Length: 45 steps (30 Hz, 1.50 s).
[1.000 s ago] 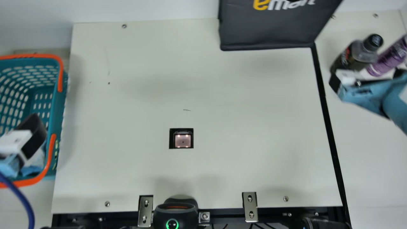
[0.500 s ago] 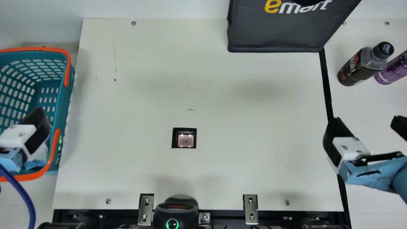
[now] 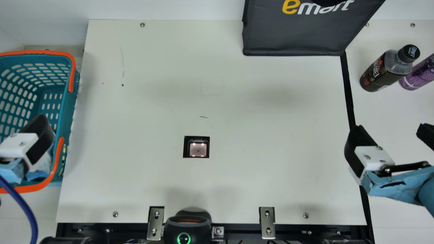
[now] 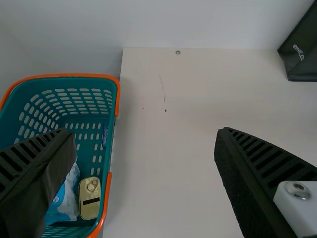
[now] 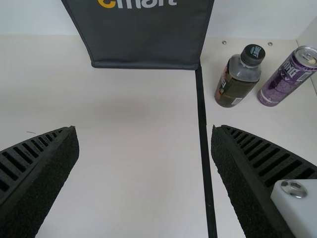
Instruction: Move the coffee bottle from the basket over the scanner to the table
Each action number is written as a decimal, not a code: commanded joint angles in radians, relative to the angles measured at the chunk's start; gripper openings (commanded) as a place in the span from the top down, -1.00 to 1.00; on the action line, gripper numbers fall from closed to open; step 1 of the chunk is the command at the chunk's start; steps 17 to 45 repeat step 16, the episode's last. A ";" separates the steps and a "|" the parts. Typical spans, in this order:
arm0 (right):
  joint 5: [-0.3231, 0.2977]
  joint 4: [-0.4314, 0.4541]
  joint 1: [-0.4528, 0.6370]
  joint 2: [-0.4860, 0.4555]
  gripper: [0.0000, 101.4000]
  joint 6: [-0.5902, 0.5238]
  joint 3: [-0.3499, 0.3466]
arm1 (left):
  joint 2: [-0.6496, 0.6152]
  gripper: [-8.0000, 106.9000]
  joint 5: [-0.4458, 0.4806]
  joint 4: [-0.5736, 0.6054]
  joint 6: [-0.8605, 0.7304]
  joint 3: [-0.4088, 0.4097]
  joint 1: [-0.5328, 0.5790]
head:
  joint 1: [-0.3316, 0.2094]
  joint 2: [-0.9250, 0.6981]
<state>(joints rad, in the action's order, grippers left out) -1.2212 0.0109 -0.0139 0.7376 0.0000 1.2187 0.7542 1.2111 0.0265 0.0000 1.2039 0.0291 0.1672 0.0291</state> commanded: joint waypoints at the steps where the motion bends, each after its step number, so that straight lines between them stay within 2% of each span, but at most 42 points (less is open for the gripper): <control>1: 0.000 0.000 0.000 0.000 -0.87 0.000 0.000 | 0.000 -0.71 0.000 0.000 0.000 0.000 0.000 | -0.029 -0.002; 45: 0.000 0.000 0.000 0.000 -0.87 0.000 0.000 | 0.000 -0.71 0.000 0.000 0.000 0.000 0.000 | -0.029 -0.002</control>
